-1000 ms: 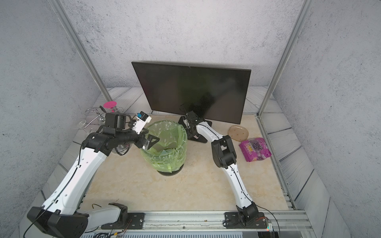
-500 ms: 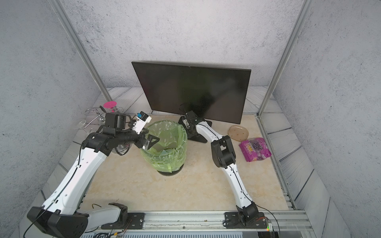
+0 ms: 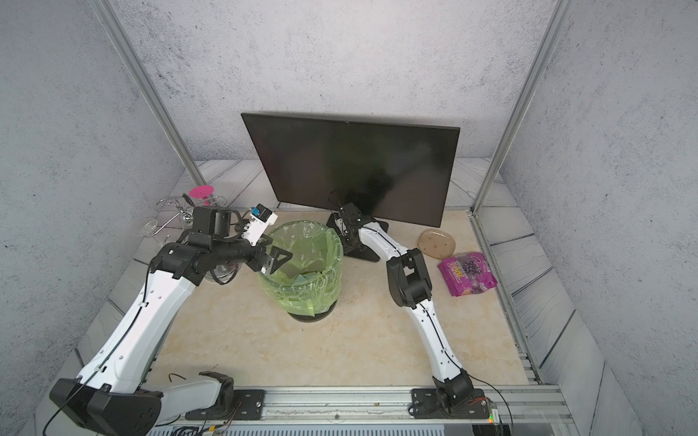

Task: Remove the sticky note from the monitor
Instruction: Pick up the sticky note from the monitor.

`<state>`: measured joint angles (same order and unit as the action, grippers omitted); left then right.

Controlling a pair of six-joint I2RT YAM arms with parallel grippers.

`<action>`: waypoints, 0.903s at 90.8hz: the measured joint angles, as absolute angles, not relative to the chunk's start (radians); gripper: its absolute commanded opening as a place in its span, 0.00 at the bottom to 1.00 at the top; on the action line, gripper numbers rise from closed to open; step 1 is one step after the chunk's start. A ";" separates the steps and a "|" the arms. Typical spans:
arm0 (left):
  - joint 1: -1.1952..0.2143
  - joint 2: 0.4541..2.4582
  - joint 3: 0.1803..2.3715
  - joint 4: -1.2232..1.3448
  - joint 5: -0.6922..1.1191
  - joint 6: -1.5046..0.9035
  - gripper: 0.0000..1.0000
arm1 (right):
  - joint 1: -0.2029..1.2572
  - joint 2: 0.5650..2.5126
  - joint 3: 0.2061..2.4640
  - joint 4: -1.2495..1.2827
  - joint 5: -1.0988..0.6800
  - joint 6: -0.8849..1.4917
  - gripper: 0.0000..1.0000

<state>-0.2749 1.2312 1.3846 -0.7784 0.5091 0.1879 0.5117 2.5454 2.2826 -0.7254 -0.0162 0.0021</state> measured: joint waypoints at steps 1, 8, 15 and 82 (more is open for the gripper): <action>-0.275 1.231 1.385 -0.778 0.509 0.188 0.95 | 0.512 2.545 2.283 -0.725 -0.016 0.003 0.05; -0.275 1.232 1.385 -0.778 0.509 0.188 0.95 | 0.512 2.545 2.283 -0.726 -0.017 0.005 0.01; -0.275 1.234 1.385 -0.778 0.509 0.188 0.94 | 0.512 2.545 2.283 -0.726 -0.017 0.005 0.00; -0.275 1.236 1.385 -0.778 0.509 0.188 0.94 | 0.475 2.387 2.056 -0.718 -0.076 0.053 0.00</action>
